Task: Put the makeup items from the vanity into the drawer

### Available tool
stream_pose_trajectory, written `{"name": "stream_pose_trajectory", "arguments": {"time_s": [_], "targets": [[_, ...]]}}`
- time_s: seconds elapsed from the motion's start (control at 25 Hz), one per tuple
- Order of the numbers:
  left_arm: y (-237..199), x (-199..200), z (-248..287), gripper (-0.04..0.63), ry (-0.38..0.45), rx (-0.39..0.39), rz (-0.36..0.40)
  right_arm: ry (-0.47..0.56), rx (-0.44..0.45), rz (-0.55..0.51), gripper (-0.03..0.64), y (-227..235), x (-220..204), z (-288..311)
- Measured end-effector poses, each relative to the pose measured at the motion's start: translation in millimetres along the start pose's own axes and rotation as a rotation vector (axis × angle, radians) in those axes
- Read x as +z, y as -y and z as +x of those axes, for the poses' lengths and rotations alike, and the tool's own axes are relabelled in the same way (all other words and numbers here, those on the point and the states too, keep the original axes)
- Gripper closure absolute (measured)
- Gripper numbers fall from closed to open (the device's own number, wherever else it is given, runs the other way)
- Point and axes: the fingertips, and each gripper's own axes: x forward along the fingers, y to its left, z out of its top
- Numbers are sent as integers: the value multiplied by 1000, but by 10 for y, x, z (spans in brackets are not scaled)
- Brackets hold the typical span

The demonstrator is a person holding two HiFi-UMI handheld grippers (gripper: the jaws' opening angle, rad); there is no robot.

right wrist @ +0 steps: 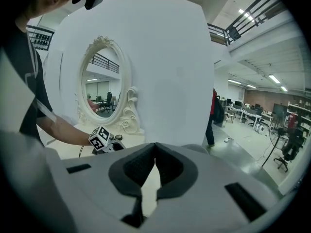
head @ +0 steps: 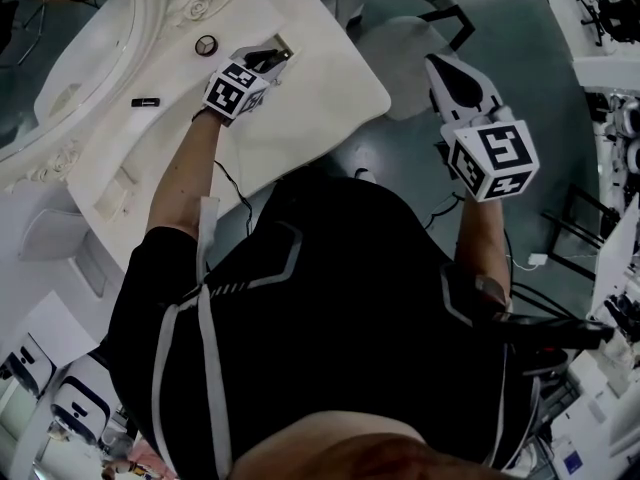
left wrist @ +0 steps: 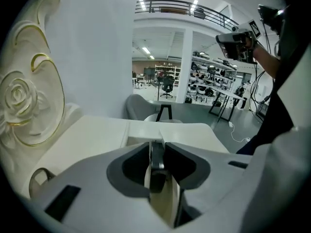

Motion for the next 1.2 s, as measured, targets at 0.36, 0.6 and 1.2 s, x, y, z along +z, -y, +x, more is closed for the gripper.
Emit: {"name": "stream_pose_trajectory", "arguments": {"time_s": [0.36, 0.6, 1.2], "targets": [[11, 1, -10, 502, 5, -10, 22, 8, 20, -13, 612, -45, 57, 35], [30, -2, -10, 502, 3, -20, 20, 4, 31, -14, 612, -45, 41, 33], [99, 332, -429, 492, 104, 152, -30, 86, 104, -40, 612, 36, 140, -248]]}}
